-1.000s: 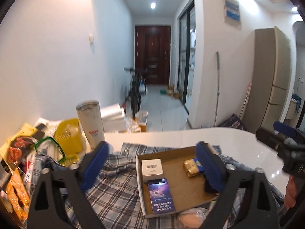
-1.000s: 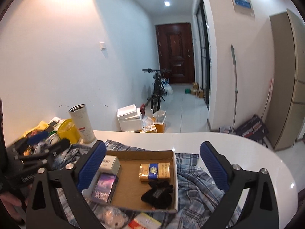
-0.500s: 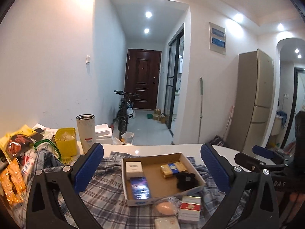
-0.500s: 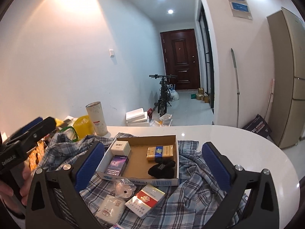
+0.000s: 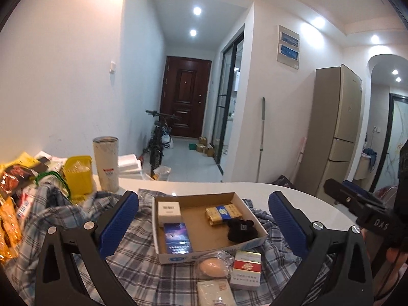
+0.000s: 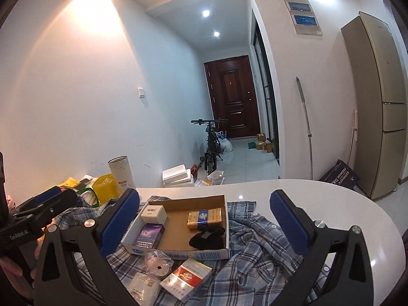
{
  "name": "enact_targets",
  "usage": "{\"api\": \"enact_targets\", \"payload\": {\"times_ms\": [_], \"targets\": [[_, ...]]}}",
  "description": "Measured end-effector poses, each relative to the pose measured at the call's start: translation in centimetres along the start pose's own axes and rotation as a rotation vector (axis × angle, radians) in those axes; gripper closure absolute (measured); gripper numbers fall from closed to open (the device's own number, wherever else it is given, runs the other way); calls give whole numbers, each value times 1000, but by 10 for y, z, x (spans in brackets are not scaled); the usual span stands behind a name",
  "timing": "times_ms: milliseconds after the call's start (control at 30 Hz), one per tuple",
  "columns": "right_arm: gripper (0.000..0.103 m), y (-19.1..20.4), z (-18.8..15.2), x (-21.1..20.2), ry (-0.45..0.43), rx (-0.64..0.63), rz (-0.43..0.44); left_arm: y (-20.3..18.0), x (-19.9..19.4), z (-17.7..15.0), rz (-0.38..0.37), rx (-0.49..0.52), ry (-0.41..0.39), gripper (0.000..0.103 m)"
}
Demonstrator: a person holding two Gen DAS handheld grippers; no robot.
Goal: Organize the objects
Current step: 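Pull both grippers back from the cardboard box toward the loose items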
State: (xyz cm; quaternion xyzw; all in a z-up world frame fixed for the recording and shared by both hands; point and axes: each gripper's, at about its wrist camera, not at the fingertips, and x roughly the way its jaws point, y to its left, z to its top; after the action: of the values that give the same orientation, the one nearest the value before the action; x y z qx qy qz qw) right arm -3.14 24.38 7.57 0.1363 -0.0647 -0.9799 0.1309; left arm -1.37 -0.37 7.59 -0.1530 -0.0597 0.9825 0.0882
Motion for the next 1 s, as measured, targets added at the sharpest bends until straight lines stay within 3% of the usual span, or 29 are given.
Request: {"api": "enact_targets", "payload": {"times_ms": [433, 633, 767, 933, 1000], "targets": [[1, -14, -20, 31, 91, -2, -8, 1, 49, -51, -19, -6, 165, 0], [1, -11, -31, 45, 105, -77, -48, 12, 77, -77, -21, -54, 325, 0], [1, -13, -38, 51, 143, -66, -27, 7, 80, -86, 48, -27, 367, 0], [1, -16, -46, 61, 195, -58, -24, -9, 77, -93, 59, 57, 393, 0], [1, -16, -47, 64, 210, -53, -24, -10, 75, -96, 68, 42, 391, 0]]}}
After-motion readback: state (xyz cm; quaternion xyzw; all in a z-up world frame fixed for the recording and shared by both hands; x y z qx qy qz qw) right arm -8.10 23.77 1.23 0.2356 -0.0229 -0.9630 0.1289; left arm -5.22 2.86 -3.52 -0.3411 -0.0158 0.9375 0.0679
